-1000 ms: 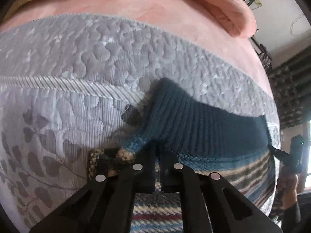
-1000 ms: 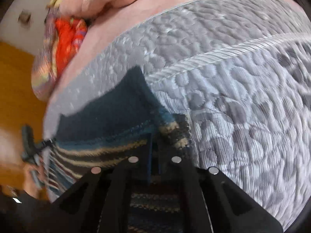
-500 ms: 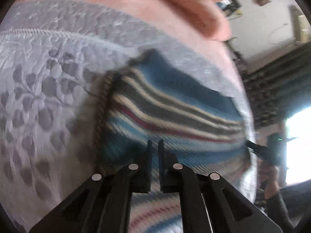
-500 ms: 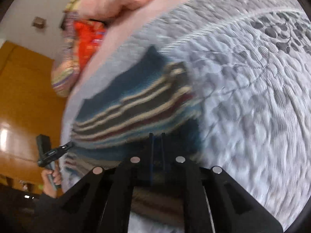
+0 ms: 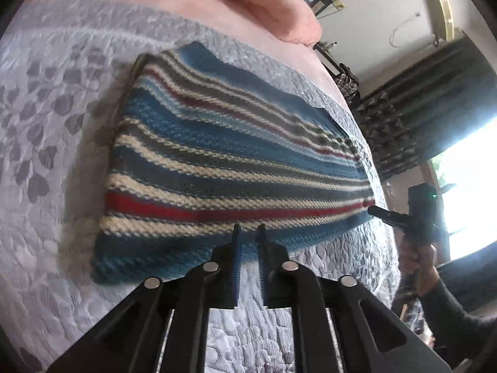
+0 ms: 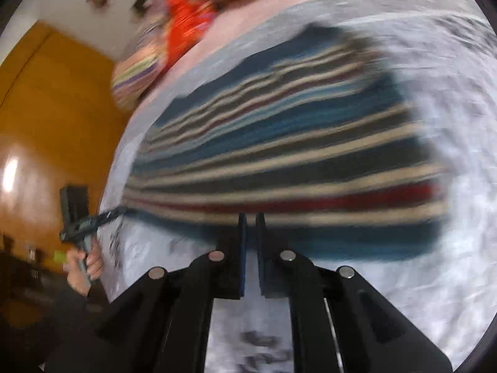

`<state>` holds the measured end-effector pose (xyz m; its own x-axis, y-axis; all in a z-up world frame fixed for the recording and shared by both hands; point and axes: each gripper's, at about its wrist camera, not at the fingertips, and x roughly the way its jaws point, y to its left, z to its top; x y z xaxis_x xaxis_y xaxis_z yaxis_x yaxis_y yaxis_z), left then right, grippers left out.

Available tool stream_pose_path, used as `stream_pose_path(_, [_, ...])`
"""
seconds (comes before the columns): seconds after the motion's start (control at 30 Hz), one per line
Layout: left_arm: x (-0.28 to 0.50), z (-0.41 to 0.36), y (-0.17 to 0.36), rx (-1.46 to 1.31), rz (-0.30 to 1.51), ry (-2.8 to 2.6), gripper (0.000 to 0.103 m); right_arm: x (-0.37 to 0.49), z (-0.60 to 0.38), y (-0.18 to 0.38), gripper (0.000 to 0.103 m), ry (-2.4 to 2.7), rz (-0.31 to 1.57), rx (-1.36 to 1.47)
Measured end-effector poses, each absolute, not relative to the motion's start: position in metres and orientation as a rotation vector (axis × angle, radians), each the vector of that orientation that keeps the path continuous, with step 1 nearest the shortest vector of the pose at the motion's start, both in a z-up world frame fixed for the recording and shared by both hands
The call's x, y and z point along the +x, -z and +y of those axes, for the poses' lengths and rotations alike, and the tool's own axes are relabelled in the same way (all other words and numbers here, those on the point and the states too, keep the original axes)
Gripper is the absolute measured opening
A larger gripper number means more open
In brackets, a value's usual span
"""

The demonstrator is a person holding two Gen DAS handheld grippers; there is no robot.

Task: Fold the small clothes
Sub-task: 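Fold the held hem over onto the collar with both grippers, then release, then move both grippers open toward the folded sweater bundle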

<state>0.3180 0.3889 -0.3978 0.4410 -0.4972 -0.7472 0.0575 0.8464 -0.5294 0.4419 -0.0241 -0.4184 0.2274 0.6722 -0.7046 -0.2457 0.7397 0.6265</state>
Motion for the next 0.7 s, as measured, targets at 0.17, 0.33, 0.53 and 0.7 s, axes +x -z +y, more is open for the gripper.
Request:
stream_pose_path(0.17, [0.325,0.407,0.445,-0.549,1.161,0.233,0.003,0.450,0.014,0.465,0.000,-0.577,1.296,0.391])
stream_pose_path(0.33, [0.309,0.438,0.403,-0.652,1.080,0.332,0.078,0.423,0.023,0.406,0.031,-0.565,1.190,0.237])
stream_pose_path(0.53, [0.342,0.502,0.378,-0.665,1.065,0.207,0.081,0.354,0.126,0.387,0.060,-0.545,1.051,-0.304])
stream_pose_path(0.7, [0.371,0.526,0.388,-0.682,1.129,0.194,0.081,0.329,0.205,0.402,0.060,-0.617,1.008,-0.462])
